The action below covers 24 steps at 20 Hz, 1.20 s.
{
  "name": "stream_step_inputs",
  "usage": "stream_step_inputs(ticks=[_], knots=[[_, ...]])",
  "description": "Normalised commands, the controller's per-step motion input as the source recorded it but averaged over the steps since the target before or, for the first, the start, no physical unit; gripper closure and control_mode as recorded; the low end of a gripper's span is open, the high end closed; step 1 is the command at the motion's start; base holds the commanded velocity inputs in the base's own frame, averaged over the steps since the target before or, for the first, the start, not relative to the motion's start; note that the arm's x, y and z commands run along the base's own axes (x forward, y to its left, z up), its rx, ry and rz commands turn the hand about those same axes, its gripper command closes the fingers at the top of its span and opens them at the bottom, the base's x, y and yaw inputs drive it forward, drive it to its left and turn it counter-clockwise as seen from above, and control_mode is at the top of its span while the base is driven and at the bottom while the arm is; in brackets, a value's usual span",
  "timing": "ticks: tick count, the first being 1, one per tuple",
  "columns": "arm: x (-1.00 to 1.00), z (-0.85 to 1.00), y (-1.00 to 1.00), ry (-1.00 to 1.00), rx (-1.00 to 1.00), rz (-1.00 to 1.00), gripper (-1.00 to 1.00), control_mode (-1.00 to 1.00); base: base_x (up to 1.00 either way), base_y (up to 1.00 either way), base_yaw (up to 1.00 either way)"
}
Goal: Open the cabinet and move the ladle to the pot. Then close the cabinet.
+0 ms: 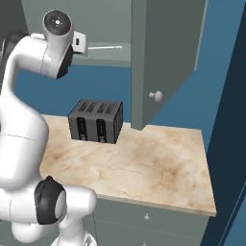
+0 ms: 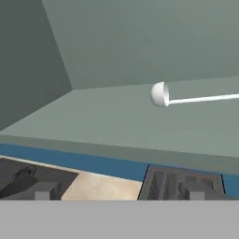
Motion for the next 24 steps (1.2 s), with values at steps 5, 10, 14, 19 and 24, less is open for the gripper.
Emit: stream_step_inputs(ticks=[5, 10, 14, 19, 24], knots=[[0.40, 0.05, 0.26, 0.00, 0.00, 0.06, -1.00, -1.00, 0.00, 0.00, 0.00], [0.28, 0.00, 0.03, 0.00, -0.02, 0.00, -1.00, -1.00, 0.00, 0.00, 0.00], [0.31, 0.00, 0.00, 0.00, -0.03, 0.00, -1.00, -1.00, 0.00, 0.00, 0.00], [0.23, 0.00, 0.00, 0.00, -0.06, -0.02, -1.00, -1.00, 0.00, 0.00, 0.00], [0.20, -0.03, 0.00, 0.00, -0.05, -0.04, -1.00, -1.00, 0.00, 0.00, 0.00]])
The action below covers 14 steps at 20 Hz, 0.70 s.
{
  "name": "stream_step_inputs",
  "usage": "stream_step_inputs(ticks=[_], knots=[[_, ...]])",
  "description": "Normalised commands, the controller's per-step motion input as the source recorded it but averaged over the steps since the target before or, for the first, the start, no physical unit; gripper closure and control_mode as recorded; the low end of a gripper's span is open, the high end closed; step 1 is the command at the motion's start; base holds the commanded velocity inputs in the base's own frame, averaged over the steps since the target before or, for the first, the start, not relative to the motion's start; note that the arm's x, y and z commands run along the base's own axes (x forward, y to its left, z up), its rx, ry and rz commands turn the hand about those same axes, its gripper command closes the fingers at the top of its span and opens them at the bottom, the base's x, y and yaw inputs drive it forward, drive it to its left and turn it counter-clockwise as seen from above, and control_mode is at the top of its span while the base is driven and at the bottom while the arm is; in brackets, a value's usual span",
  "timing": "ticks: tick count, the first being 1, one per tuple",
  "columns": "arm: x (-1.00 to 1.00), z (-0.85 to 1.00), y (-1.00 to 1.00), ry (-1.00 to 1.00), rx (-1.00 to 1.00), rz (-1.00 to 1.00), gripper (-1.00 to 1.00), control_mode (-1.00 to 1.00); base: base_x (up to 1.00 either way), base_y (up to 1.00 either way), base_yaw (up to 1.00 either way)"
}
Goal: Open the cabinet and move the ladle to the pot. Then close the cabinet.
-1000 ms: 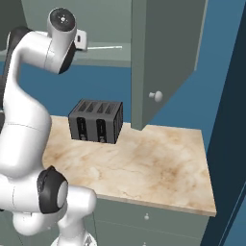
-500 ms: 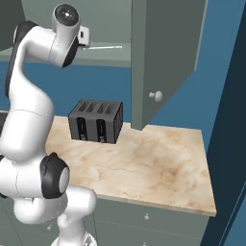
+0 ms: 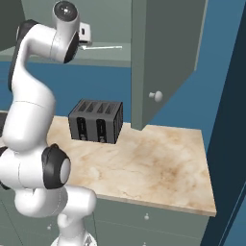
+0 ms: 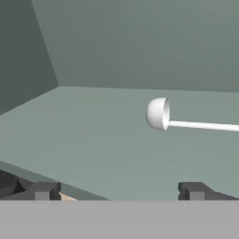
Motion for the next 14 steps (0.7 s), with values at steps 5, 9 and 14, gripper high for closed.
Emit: stream_step_inputs(ticks=[5, 9, 14], knots=[[0.31, -0.03, 0.00, 0.00, -0.02, -0.03, -1.00, -1.00, 0.00, 0.00, 0.00], [0.35, -0.06, 0.00, 0.00, 0.00, -0.02, -1.00, -1.00, 0.00, 0.00, 0.00], [0.41, -0.07, 0.00, 0.00, 0.00, -0.02, -1.00, -1.00, 0.00, 0.00, 0.00]])
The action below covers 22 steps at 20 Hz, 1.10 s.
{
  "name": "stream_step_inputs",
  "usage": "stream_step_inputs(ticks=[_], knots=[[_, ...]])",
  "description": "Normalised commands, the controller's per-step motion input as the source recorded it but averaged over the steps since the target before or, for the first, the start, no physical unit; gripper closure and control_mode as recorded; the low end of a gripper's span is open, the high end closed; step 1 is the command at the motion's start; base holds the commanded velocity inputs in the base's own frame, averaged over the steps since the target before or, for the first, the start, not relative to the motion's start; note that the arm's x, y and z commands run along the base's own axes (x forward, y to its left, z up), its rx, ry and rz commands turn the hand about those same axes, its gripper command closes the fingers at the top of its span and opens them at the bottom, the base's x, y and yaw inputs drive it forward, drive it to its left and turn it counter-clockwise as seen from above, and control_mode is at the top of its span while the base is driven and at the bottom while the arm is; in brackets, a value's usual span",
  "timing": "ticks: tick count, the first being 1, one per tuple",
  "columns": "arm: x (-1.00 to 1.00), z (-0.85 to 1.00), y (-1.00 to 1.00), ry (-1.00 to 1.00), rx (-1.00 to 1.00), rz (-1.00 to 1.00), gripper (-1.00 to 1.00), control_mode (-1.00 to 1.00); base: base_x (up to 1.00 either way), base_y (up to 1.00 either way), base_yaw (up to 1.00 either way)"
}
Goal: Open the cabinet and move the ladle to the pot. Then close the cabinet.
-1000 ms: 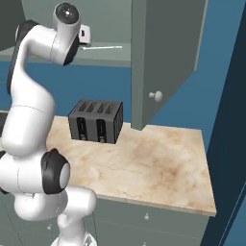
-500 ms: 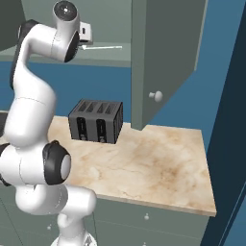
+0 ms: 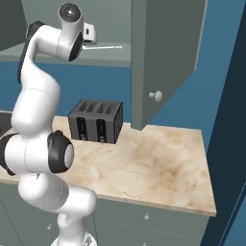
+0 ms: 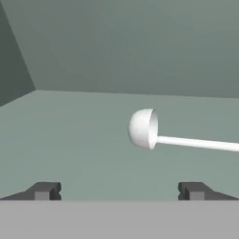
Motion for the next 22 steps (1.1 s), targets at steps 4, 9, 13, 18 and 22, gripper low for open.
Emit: stream_step_inputs(ticks=[4, 9, 13, 18, 22], knots=[[0.41, -0.06, 0.00, 0.01, 0.00, -0.02, -1.00, -1.00, 0.00, 0.00, 0.00], [0.41, -0.05, 0.03, 0.03, 0.00, -0.02, -1.00, -1.00, 0.00, 0.00, 0.00], [0.42, -0.03, 0.07, 0.06, 0.00, -0.01, -1.00, -1.00, 0.00, 0.00, 0.00], [0.38, -0.01, 0.09, 0.05, 0.00, -0.01, -1.00, -1.00, 0.00, 0.00, 0.00], [0.34, -0.01, 0.07, 0.04, -0.01, -0.01, -1.00, -1.00, 0.00, 0.00, 0.00]])
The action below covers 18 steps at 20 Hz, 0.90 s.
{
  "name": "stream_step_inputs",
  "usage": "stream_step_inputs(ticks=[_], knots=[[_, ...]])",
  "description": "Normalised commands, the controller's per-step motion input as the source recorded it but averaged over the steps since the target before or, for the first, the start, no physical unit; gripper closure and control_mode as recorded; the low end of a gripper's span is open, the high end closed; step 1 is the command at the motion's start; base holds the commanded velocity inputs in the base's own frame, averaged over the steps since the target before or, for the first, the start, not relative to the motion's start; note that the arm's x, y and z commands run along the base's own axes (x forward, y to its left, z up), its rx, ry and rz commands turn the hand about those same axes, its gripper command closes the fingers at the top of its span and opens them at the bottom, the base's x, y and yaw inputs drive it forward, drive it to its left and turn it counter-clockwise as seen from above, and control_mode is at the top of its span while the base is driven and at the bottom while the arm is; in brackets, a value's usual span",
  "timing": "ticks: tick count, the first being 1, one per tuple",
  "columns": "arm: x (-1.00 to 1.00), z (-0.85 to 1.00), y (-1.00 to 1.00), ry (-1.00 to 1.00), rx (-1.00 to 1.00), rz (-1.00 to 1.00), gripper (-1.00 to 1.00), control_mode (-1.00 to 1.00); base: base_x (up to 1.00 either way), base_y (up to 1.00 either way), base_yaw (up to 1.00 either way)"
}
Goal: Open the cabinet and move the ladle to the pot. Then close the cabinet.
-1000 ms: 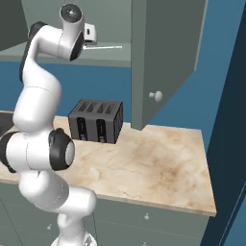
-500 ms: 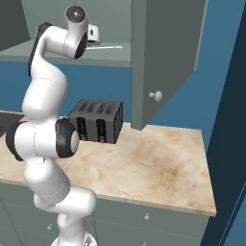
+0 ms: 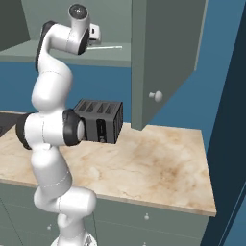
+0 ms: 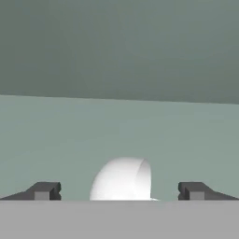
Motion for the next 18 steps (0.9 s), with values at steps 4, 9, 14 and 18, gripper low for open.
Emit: stream_step_inputs(ticks=[4, 9, 14, 18], knots=[[0.18, -0.05, 0.01, 0.02, -0.03, -0.01, -1.00, -1.00, 0.00, 0.00, 0.00], [0.12, -0.15, 0.01, 0.05, -0.03, -0.01, 1.00, -1.00, 0.00, 0.00, 0.00], [0.00, -0.14, 0.00, 0.01, -0.01, 0.00, 1.00, -1.00, 0.00, 0.00, 0.00], [-0.04, -0.15, 0.00, 0.00, 0.00, 0.00, 1.00, -1.00, 0.00, 0.00, 0.00]])
